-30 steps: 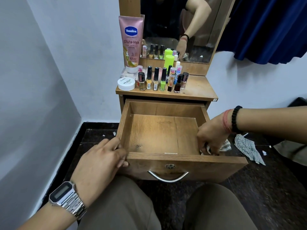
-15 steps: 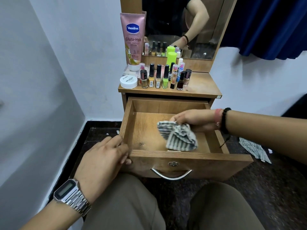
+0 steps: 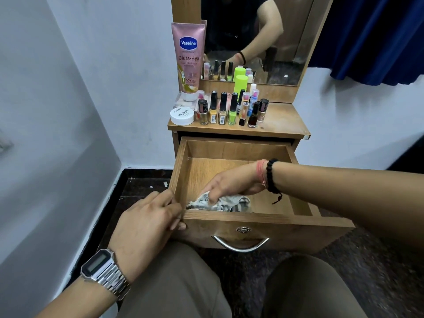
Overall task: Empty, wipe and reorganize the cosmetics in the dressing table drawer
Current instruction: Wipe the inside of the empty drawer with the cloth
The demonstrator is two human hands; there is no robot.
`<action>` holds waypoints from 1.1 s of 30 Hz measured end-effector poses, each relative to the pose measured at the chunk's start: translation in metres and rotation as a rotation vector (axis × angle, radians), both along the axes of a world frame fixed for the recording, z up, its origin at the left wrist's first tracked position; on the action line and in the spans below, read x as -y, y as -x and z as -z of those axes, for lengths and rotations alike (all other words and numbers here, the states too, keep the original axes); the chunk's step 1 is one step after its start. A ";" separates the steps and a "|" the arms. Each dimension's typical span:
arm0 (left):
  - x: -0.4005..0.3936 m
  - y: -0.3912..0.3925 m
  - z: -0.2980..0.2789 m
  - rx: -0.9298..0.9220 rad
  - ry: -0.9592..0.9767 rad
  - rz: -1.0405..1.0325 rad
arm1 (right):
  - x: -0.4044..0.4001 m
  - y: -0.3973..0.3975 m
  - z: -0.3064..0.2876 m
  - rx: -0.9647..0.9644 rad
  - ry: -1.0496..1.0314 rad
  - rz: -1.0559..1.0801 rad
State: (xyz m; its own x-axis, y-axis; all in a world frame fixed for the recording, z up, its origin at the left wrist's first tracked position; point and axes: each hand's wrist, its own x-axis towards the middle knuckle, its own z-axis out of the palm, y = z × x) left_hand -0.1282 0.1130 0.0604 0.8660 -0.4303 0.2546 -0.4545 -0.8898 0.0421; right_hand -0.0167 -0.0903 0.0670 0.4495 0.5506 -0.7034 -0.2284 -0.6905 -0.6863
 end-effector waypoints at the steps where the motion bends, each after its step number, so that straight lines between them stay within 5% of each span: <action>1: 0.000 0.000 0.000 0.000 0.001 0.001 | 0.002 -0.005 -0.002 -0.010 0.011 0.064; 5: -0.001 -0.001 0.003 -0.012 -0.004 -0.003 | -0.010 -0.026 0.009 -0.174 -0.282 0.685; 9: -0.002 -0.004 0.004 0.000 0.004 0.004 | -0.053 -0.035 0.021 -0.133 -0.556 0.994; 14: -0.003 -0.004 0.004 0.013 -0.009 0.009 | -0.086 -0.017 0.032 0.104 -0.365 0.888; 19: 0.001 -0.001 0.003 0.013 -0.015 -0.001 | -0.070 0.013 0.036 0.176 -0.082 0.447; 22: 0.001 -0.001 0.003 0.002 -0.005 0.002 | -0.052 0.006 0.010 -0.040 -0.090 0.374; 26: -0.001 -0.003 0.004 0.015 0.014 0.021 | -0.030 -0.024 0.005 -0.279 -0.316 0.680; 30: -0.002 -0.005 0.005 0.018 0.014 0.021 | -0.038 -0.051 0.027 -0.111 -0.550 1.100; 33: -0.001 -0.005 0.004 0.014 0.000 0.023 | -0.065 -0.056 0.029 -0.011 -0.519 1.105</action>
State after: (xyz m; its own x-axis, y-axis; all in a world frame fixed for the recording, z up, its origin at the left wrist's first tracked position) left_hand -0.1229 0.1140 0.0566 0.8522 -0.4505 0.2663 -0.4757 -0.8789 0.0358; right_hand 0.0393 -0.0252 0.0379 0.8488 0.0925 -0.5205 -0.5267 0.2342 -0.8172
